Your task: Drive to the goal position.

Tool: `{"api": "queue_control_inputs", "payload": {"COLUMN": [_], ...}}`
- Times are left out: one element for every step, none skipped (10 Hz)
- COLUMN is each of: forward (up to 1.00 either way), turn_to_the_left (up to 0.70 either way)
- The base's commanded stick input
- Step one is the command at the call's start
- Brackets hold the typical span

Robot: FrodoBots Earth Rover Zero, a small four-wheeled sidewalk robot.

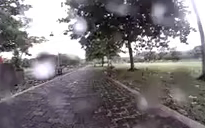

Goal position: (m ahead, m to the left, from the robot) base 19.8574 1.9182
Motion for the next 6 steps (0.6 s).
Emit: {"api": "queue_control_inputs", "payload": {"forward": [0.70,0.70,0.70,0.70,0.70,0.70], "turn_to_the_left": [0.00,0.00,0.00,0.01,0.14,0.35]}}
